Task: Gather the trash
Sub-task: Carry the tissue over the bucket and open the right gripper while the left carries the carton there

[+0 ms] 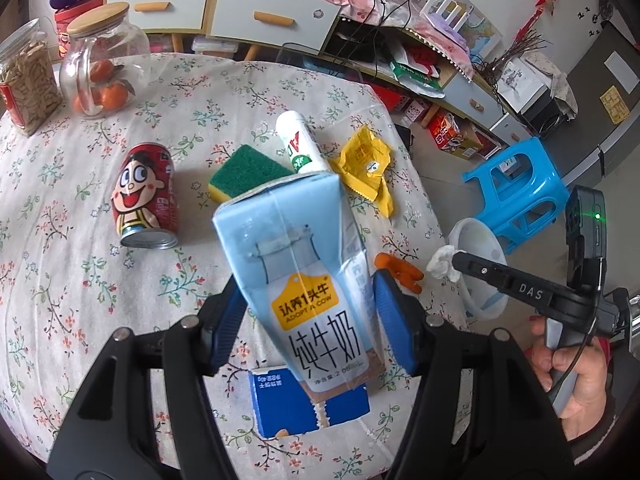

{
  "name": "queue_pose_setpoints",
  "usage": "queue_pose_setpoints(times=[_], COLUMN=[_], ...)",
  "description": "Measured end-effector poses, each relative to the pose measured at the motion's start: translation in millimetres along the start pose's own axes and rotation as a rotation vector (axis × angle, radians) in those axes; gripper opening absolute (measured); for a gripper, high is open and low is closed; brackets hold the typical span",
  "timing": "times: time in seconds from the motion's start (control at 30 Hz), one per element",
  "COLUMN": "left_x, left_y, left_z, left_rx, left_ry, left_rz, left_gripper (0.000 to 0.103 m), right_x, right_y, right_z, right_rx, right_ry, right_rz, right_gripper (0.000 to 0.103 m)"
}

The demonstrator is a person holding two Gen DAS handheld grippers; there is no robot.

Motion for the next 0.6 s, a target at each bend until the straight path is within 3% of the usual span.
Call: queue_pose_setpoints(times=[0.4, 0.6], left_x=[-3, 1], left_y=[-77, -115], left_z=[58, 93], left_rx=[0.025, 0.051], left_ry=[0.073, 0.114], left_rz=[0.134, 0.175], left_gripper=[0.064, 0.064], right_x=[2, 14], right_y=[-145, -192], right_z=[-22, -21], right_rx=[0.077, 0.116], right_ry=[-0.023, -0.016], right_rz=[0.248, 0.313], right_gripper=[0.01, 0.012])
Point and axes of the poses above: each gripper's, at about its wrist camera, not at the fingertips, and z roughly the way its jaws point, y to its left, x to its underside, the point moved 8 cm from there along z, roughly the way its jaws point, and after that the axes turned 13 degrees about x, right-handed, at the moved point
